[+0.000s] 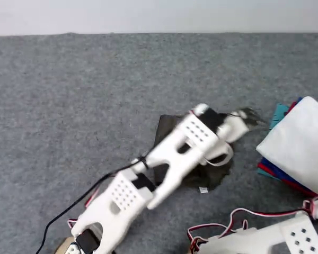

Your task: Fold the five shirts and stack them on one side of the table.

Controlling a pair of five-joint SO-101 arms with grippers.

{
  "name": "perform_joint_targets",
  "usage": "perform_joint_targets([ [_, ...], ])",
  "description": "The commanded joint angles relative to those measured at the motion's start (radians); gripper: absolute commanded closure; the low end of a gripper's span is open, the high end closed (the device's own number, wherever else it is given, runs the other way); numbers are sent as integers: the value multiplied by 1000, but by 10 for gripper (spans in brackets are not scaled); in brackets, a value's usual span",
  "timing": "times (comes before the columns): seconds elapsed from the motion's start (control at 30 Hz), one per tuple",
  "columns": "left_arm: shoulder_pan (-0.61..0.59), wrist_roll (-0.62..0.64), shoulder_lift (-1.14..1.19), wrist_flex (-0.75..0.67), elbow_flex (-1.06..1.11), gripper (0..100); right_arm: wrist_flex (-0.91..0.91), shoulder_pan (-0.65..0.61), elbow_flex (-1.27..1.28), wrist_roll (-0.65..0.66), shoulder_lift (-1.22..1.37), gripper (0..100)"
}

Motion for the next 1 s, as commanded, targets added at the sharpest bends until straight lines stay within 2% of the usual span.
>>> perform_joint_targets([
  [0.0,80,49,-23,37,-142,986,33,-1,-8,5,-13,989],
  [0.17,106,57,-120,38,-143,986,33,-1,-8,5,-13,989],
  [0.47,-87,37,-302,29,68,986,33,-1,-8,3,-13,989],
  [0.73,-327,29,-141,-115,71,986,33,-2,-8,3,-13,989],
  [0.97,-399,25,18,-169,70,986,33,-2,-8,3,-13,989],
])
